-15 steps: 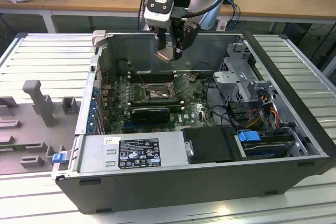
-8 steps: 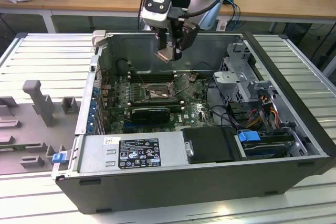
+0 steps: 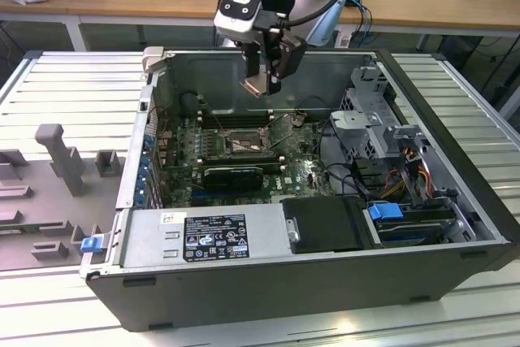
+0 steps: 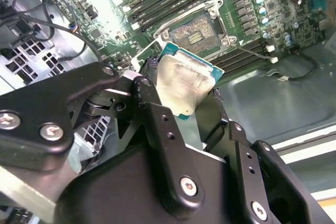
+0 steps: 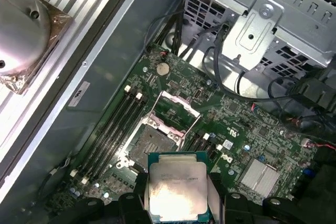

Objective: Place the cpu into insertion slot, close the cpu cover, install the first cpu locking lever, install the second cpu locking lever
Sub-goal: 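Place the cpu into insertion slot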

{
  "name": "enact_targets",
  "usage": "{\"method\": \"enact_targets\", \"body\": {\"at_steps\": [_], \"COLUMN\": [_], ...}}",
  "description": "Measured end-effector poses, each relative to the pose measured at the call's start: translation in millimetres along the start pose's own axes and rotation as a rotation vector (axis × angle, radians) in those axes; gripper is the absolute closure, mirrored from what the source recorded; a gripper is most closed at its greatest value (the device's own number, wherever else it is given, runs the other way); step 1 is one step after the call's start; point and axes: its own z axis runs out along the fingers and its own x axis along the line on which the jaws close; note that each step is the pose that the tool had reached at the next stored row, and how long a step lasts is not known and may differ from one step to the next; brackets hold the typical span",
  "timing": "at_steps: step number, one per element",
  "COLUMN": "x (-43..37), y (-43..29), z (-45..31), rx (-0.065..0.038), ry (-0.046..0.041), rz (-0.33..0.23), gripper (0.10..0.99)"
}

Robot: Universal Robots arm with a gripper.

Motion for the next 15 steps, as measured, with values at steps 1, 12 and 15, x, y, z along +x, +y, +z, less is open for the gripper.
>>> {"method": "enact_targets", "body": {"at_steps": [1, 12, 15], "x": [0.0, 0.0, 0.5], "y": [0.0, -0.2, -1.0], "z": [0.0, 1.8, 2.0], "rx": [0.0, -0.003, -0.003], "ry": [-0.0007, -0.0146, -0.0176], "rz": [0.008, 0.172, 0.208], "gripper": [0.557, 0.557, 0.557]}}
